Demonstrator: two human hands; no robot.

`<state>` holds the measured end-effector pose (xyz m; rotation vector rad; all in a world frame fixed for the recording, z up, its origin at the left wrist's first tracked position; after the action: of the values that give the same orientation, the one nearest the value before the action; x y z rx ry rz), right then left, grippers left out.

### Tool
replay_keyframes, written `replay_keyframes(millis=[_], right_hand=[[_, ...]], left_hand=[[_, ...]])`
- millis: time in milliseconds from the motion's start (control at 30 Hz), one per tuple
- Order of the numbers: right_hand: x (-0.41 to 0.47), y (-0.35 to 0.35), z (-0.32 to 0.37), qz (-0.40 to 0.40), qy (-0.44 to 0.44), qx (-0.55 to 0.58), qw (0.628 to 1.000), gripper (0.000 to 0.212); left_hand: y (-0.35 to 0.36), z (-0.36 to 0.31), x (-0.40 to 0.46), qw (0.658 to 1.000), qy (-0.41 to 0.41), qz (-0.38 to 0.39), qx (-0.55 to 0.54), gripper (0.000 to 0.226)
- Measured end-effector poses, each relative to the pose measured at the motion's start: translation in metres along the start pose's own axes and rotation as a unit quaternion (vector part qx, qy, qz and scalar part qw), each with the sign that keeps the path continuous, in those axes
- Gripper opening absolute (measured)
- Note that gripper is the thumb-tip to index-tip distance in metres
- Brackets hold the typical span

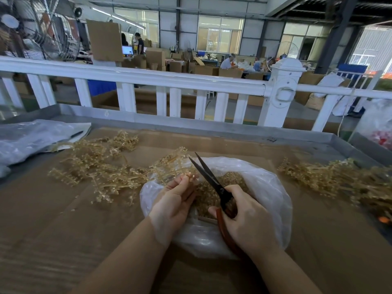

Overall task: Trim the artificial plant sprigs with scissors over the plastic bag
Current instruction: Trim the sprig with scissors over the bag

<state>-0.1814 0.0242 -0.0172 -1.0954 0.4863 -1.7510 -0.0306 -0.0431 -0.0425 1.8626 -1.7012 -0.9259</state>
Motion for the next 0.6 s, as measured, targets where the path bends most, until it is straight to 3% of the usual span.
replay_keyframes(millis=[600], right_hand=[[0.0014, 0.0087, -0.0007, 0.068, -0.012, -0.038, 0.997, 0.052]], left_hand=[[0.0057, -0.0052, -0.0081, 0.999, 0.007, 0.019, 0.027, 0.028]])
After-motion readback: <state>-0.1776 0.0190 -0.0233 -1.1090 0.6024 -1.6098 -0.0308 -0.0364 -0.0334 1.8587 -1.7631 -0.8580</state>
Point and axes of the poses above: each hand's wrist, its own x-axis towards the middle knuckle, its own y-axis out of the palm, z = x × y, the point moved 4 cm from there along x, towards the middle knuckle, and after that the axes turned 11 degrees about y, right-handed, at the moved point
